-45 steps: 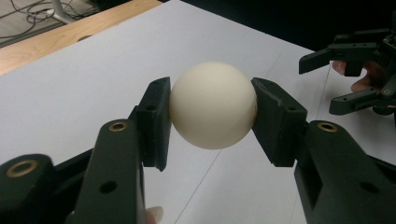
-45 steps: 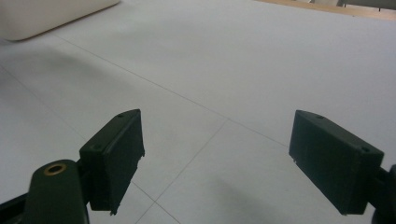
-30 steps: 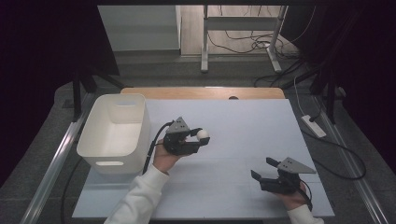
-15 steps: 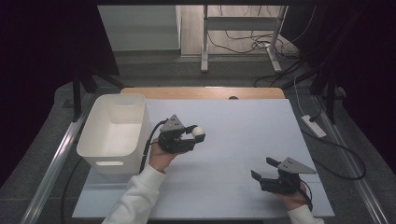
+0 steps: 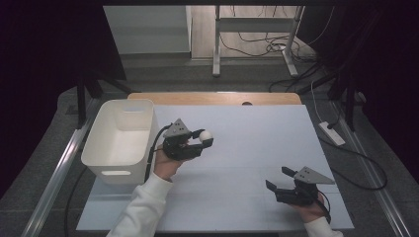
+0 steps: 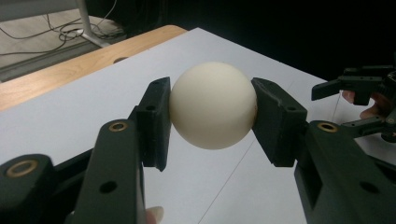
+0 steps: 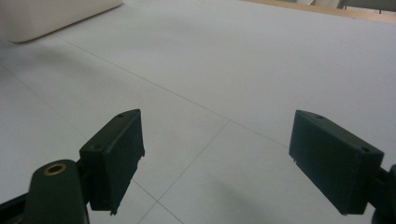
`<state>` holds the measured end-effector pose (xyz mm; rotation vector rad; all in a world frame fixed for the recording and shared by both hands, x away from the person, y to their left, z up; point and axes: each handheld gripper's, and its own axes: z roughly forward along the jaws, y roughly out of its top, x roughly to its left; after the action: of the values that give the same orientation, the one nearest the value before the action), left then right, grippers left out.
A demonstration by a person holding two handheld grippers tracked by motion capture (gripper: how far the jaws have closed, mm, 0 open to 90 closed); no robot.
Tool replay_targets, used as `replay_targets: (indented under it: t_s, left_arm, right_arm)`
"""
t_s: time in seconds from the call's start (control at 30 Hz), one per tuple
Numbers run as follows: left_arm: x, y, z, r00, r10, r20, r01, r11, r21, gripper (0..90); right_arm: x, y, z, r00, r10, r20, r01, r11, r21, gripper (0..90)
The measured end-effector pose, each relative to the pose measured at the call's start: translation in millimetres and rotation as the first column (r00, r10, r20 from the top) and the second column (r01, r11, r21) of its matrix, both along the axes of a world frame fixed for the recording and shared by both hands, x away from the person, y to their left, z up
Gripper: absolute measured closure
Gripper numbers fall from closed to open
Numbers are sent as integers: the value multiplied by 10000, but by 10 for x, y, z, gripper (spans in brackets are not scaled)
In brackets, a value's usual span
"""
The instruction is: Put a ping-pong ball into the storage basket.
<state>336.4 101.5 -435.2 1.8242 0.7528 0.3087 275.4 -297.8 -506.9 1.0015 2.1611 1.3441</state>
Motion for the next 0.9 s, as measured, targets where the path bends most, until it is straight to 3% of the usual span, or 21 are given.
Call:
replay_targets:
  t_s: [0.9]
  left_arm:
    - [-63, 223, 157, 9962, 734, 480, -724, 9971, -217, 508]
  right_arm:
    - [-6, 0, 5, 10000, -18, 45, 18, 10000, -31, 180]
